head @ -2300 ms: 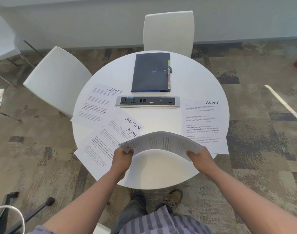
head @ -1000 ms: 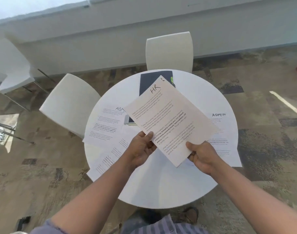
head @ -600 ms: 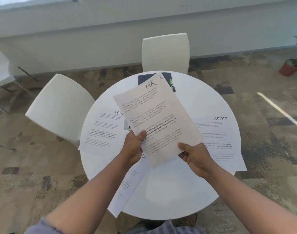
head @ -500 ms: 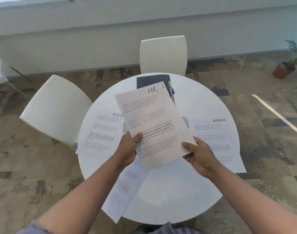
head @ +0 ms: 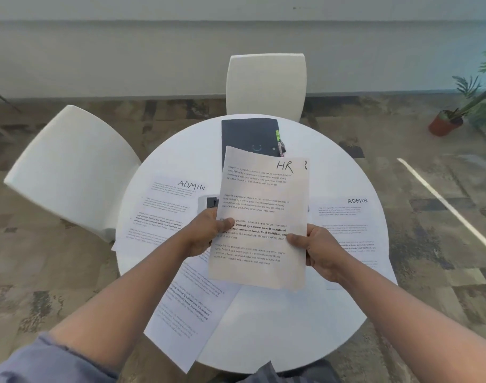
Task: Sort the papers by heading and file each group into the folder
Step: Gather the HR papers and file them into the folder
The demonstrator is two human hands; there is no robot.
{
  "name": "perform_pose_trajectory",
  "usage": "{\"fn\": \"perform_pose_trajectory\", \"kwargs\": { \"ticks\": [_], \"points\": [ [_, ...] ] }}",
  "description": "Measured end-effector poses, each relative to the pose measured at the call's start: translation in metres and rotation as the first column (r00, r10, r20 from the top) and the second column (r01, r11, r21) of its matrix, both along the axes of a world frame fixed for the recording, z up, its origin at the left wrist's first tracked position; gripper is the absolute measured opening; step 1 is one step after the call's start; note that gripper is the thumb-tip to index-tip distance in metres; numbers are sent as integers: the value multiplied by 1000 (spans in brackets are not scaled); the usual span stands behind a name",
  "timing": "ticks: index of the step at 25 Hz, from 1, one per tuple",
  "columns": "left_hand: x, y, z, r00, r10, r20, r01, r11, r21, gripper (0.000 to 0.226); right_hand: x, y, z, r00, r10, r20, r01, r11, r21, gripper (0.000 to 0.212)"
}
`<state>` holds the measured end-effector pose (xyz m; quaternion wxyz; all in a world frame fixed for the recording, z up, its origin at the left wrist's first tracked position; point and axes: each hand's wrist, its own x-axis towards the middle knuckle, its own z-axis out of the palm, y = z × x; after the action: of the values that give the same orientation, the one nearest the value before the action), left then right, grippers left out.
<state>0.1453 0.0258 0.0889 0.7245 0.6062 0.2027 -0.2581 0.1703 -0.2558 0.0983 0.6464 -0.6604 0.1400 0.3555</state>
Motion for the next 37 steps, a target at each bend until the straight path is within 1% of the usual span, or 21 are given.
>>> {"fn": "perform_pose_trajectory", "kwargs": {
  "ticks": [2, 6, 9, 10, 14, 16, 18, 19, 21, 23, 24, 25, 27, 28, 30, 34, 37],
  "points": [
    [5, -5, -9, 1000, -13, -23, 14, 999, 49, 29, 3, -3, -10, 1000, -1, 30, 3, 999, -51, 18],
    [19, -27, -32, 998, -5, -58, 12, 991, 132, 25, 23, -26, -32, 999, -28, 25, 30, 995, -98, 15],
    [42, -47, -43, 992, 110, -61, -95, 973, 209, 8, 56, -55, -46, 999, -48, 0, 48, 992, -114, 14],
    [51, -54, -44, 988, 146, -51, -129, 960, 248, 8, 69, -66, -51, 998, -57, -10, 55, 991, -119, 14],
    [100, -84, -51, 969, 244, -44, -212, 907, 364, 15, 132, -111, -73, 994, -109, -19, 105, 985, -140, 15],
    [127, -97, -58, 959, 283, 17, -264, 869, 419, 16, 162, -129, -81, 990, -142, -14, 138, 978, -156, 13],
    [158, -109, -64, 955, 277, 103, -288, 792, 538, 16, 191, -144, -86, 987, -162, -2, 159, 975, -152, 12],
    [173, -115, -67, 957, 260, 129, -284, 748, 600, 21, 203, -150, -89, 986, -168, 7, 168, 975, -148, 12],
    [201, -123, -78, 975, 178, 130, -218, 681, 699, 42, 225, -158, -95, 983, -184, 28, 186, 972, -146, 13],
    [230, -129, -92, 994, 99, 53, -102, 603, 791, 71, 245, -165, -102, 979, -196, 49, 202, 969, -140, 14],
    [242, -132, -97, 997, 74, 10, -49, 554, 831, 82, 253, -167, -106, 979, -198, 56, 204, 969, -140, 14],
    [254, -135, -102, 998, 55, -31, -1, 501, 866, 89, 259, -168, -109, 979, -196, 60, 202, 969, -139, 14],
    [279, -139, -111, 994, 38, -103, 80, 395, 915, 95, 268, -171, -113, 981, -185, 64, 192, 973, -127, 16],
    [291, -140, -116, 990, 38, -138, 115, 360, 926, 97, 271, -173, -116, 982, -179, 68, 186, 975, -122, 15],
    [310, -140, -123, 976, 34, -215, 192, 330, 924, 103, 276, -174, -119, 984, -164, 75, 172, 979, -114, 15],
    [333, -144, -130, 914, -30, -406, 394, 318, 863, 111, 283, -177, -123, 987, -146, 65, 152, 984, -89, 15],
    [345, -147, -130, 892, -41, -450, 439, 311, 843, 112, 287, -177, -127, 990, -133, 49, 136, 988, -76, 15]
  ]
}}
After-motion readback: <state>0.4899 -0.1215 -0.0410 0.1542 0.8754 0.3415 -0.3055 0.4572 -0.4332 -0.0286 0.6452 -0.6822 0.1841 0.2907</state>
